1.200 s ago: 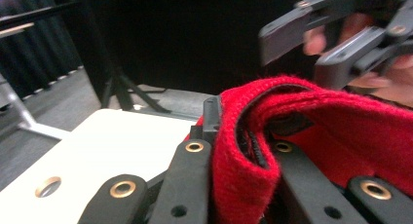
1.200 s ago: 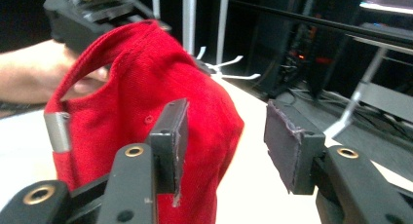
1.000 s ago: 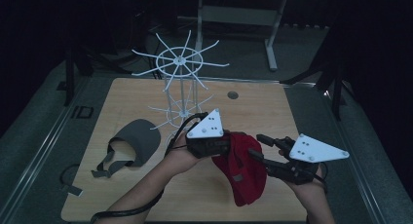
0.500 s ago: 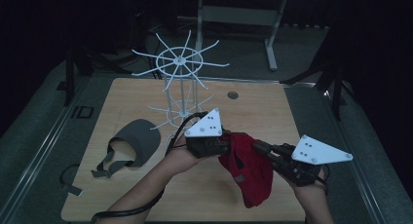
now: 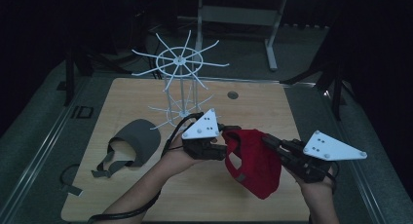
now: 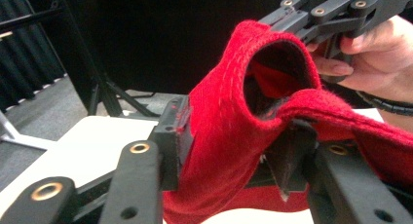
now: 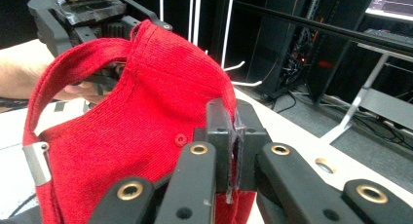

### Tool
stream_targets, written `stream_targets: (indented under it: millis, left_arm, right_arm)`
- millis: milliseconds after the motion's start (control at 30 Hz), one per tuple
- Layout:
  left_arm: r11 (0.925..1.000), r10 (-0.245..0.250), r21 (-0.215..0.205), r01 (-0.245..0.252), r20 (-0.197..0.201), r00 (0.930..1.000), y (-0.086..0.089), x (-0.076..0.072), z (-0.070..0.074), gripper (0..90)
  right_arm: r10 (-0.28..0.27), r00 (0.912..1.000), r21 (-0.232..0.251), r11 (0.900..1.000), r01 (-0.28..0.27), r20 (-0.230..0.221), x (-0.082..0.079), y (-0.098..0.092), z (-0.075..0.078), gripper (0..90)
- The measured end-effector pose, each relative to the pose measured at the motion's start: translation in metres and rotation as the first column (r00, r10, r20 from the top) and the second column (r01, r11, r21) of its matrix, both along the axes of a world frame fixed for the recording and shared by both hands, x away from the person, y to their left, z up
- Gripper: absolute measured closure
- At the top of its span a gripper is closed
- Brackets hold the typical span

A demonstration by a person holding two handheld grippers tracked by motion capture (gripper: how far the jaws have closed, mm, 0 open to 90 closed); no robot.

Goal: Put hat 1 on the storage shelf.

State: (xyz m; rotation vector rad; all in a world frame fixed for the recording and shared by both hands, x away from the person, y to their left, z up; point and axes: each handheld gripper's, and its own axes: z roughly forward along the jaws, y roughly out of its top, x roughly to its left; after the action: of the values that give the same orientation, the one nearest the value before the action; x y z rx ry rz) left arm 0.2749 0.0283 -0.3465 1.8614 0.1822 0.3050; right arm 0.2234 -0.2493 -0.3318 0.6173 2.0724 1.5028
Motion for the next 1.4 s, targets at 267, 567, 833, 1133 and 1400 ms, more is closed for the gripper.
stream_targets:
  millis: [267,567,833,1133,1400]
  left_arm:
    - [0.9999,0.015,0.001,-0.015,0.002,0.9999,0.008,-0.008,0.0,50.1]
    - [0.9993,0.038,0.005,-0.038,0.023,0.999,0.019,-0.019,-0.004,49.3]
    - [0.9969,0.077,-0.019,-0.077,0.021,0.9968,0.037,-0.024,-0.007,49.4]
    - [0.9893,0.136,-0.051,-0.136,-0.007,0.9907,0.052,-0.023,-0.012,50.1]
    - [0.9889,0.142,-0.04,-0.143,-0.022,0.9896,0.055,-0.032,-0.031,50.0]
  right_arm:
    - [-0.01,1.0,0.005,1.0,0.01,0.002,-0.001,-0.004,0.004,87.6]
    - [0.0,1.0,0.005,1.0,0.0,-0.007,0.001,-0.001,0.004,87.6]
    - [-0.001,1.0,0.012,1.0,0.001,-0.001,-0.001,-0.001,0.008,87.6]
    - [-0.058,0.9982,0.039,0.998,0.057,0.017,0.006,-0.009,0.021,87.6]
    - [-0.12,0.992,0.083,0.99,0.116,0.04,0.021,-0.019,0.041,87.6]
